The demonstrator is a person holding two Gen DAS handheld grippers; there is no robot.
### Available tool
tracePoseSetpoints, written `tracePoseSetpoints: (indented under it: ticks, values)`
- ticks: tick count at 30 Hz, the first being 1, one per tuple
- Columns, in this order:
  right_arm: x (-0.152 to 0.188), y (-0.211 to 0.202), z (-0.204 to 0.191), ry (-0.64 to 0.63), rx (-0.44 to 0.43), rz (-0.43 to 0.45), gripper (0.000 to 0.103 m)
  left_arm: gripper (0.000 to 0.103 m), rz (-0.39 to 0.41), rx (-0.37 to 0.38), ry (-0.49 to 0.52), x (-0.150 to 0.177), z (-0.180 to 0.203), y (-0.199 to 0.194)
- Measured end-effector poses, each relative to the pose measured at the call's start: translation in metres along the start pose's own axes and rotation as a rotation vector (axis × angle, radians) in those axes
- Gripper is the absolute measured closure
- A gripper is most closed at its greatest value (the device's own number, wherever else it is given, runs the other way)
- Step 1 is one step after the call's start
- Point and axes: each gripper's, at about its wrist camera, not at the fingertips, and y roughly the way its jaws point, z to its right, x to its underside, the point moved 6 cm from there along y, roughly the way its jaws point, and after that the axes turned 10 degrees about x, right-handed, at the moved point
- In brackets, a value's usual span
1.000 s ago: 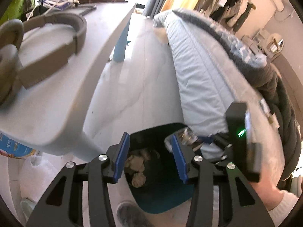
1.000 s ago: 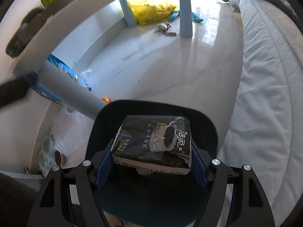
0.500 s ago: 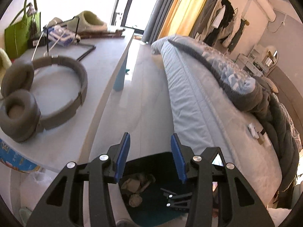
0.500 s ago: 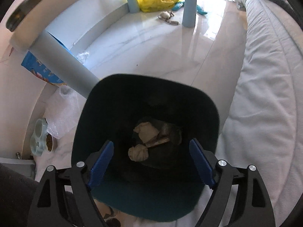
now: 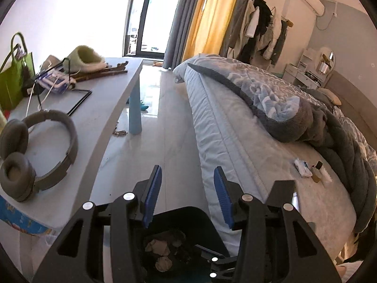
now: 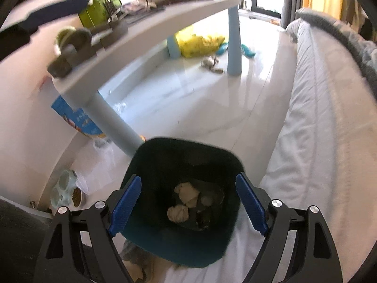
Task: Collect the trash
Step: 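Move both open grippers from the bin back to the bed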
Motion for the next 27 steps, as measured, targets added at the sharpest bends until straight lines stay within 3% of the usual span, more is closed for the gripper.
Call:
tracePoseSetpoints:
  ticks: [7,16,27]
  values:
    - [-0.001,-0.031,0.038,0.031,0.049,0.063,0.02,0.044,0.023,0.005,0.017,-0.007,0.025,0.007]
    - [0.008,-0.063,0.099,0.126,0.116,0.119,0.02,0.038,0.02,0.046,0.092,-0.009,0.074,0.028]
    - [0.035,-0.092,0.162,0.201,0.191,0.154,0.02,0.034,0.001,0.089,0.111,-0.005,0.115,0.06]
